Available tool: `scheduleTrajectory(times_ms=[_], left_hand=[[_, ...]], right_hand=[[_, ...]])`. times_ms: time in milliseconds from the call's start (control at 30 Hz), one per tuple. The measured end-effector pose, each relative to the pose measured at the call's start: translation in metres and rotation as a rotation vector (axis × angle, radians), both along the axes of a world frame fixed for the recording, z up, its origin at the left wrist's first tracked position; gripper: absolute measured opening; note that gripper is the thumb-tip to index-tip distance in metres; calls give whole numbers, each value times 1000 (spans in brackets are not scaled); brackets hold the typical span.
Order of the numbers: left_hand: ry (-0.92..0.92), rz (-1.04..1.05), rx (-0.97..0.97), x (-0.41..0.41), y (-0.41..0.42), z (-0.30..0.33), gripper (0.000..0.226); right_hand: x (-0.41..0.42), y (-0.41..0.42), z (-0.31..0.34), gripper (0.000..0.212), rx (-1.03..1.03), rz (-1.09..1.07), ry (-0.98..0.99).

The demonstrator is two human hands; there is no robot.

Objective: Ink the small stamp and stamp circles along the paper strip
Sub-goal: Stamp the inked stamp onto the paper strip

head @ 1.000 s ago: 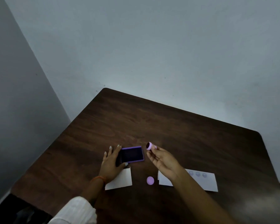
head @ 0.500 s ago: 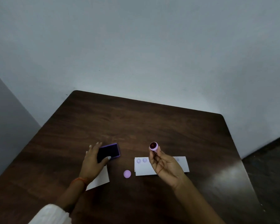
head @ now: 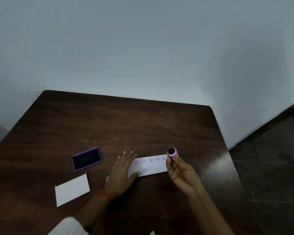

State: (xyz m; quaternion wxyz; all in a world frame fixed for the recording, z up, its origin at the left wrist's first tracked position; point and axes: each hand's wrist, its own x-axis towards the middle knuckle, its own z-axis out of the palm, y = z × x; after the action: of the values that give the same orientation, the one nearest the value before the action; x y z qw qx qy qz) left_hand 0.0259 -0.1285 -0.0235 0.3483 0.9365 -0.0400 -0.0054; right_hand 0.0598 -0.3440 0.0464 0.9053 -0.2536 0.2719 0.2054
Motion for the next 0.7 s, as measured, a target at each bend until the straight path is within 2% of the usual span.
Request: scheduleTrajectory(times_ms=[133,333,500,633,700], left_hand=[[-39,-98,91,13,-27,2,59],[1,-202,252,38,-66,1,56],[95,-242,348,47,-70,-7,56],[126,-247,376,48,-67,-10,55],[137,-258,399,48,-67,-10,55]], right_hand=[[13,-35,-10,15,-226,-72,-53],[26,-45,-23,20,-792,67,-155],[31,-36,-31,22,-1300,224,-504],[38,-31,-39,10,-1566,338,-769],[43,-29,-44,13,-1651,412,-827]])
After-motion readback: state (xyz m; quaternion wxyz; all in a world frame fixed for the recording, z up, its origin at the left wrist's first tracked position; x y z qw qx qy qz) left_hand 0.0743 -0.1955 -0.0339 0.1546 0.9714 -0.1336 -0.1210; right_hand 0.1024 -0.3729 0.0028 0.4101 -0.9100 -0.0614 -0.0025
